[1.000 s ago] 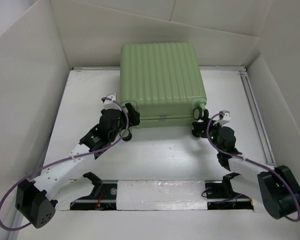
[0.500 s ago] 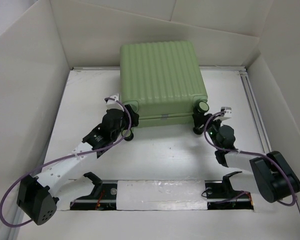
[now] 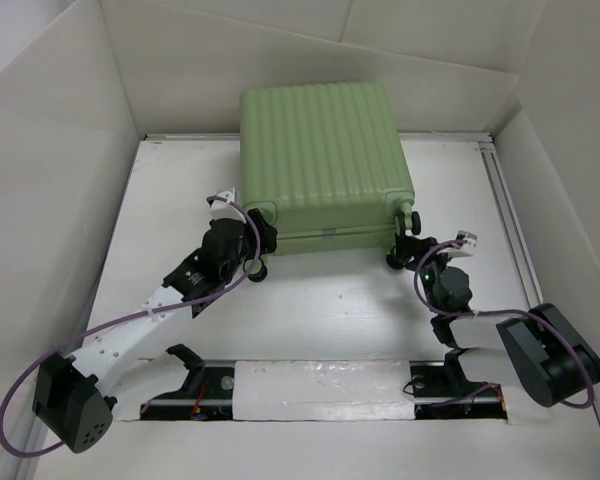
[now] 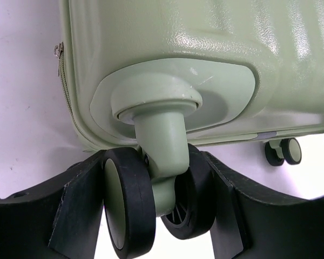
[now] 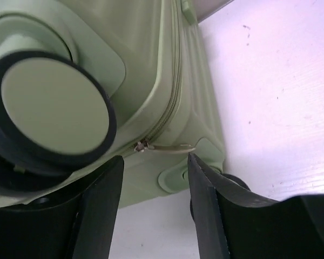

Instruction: Pack the luggage

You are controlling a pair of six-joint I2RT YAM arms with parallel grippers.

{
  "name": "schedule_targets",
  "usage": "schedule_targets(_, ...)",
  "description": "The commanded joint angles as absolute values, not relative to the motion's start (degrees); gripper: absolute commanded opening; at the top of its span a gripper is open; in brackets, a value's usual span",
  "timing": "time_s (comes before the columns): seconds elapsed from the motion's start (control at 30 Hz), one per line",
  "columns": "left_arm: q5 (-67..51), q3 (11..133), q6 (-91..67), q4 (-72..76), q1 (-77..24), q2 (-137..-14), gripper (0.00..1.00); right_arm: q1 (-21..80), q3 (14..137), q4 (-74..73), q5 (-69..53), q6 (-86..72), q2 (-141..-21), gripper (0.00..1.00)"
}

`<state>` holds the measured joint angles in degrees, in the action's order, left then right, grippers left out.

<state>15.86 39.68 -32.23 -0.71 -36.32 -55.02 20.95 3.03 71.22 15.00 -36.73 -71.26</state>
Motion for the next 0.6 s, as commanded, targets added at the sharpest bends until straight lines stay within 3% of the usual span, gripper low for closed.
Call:
schedule_targets(0.0, 16.96, 38.68, -32.52, 0.97, -36.39, -51.5, 0.21, 20.83, 6.58, 74.02, 16.97, -36.31, -70.23, 0.57)
schedule_targets(0.1, 16.96, 38.67, -32.52, 0.97, -36.39, -51.5, 0.14, 20.13, 9.66, 70.75, 12.76, -32.26, -70.75, 0.59)
schedule_targets(0.23, 16.96, 38.67, -32.52, 2.2, -36.39, -50.89, 0.07, 18.72, 9.67, 77.24, 8.99, -31.55, -75.4, 0.59)
schedule_targets(0.37, 16.44, 38.67, -32.52, 2.2, -36.39, -50.89, 0.02, 16.79, 11.24, 80.16, 5.46, -31.55, -79.45, 0.51)
schedule_targets(0.53, 16.44, 38.67, -32.52, 2.2, -36.39, -50.89, 0.0, 16.26, 11.95, 89.08, 1.07, -31.55, -86.82, 0.48)
schedule_targets(0.57, 16.44, 38.67, -32.52, 2.2, -36.39, -50.89, 0.0, 15.65, 11.95, 92.78, -1.29, -31.55, -89.19, 0.42)
